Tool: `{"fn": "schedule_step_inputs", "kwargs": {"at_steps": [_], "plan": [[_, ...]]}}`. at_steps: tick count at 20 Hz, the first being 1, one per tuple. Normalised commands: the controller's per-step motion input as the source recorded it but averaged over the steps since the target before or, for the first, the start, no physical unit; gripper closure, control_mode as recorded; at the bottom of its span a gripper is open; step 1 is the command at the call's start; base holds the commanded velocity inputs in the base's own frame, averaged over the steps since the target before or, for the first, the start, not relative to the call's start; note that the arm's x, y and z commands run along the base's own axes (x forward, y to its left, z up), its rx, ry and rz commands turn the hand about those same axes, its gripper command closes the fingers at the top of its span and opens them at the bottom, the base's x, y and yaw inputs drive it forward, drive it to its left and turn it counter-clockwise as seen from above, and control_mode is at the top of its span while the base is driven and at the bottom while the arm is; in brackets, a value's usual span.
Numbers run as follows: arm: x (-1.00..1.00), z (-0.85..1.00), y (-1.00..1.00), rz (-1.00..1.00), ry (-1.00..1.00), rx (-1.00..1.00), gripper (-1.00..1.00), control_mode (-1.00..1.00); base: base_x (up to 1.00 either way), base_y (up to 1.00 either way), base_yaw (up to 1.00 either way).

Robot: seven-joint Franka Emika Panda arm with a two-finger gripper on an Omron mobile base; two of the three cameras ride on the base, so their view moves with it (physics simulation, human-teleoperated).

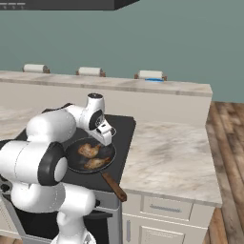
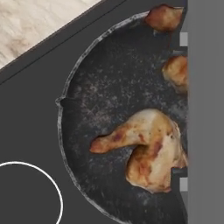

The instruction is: Take the chicken drumsticks from the pan and place one on each plate on the dining counter.

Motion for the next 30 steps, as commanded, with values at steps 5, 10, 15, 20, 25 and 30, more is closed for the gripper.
{"fn": "schedule_step_inputs", "kwargs": {"at_steps": [5,10,15,20,25,30], "plan": [[0.21,-0.26,0.05,0.00,0.09,0.02,-1.00,-1.00,0.00,0.00,0.00],[0.18,-0.26,0.06,0.00,0.07,0.00,-1.00,-1.00,0.00,0.00,0.00],[0.20,-0.26,0.08,0.00,0.06,0.00,-1.00,-1.00,0.00,0.00,0.00],[0.24,-0.23,0.02,0.00,0.06,0.00,-1.00,-1.00,0.00,0.00,0.00],[0.21,-0.23,0.02,0.00,0.06,0.00,-1.00,-1.00,0.00,0.00,0.00],[0.18,-0.23,0.04,0.00,0.05,0.00,-1.00,-1.00,0.00,0.00,0.00]]}}
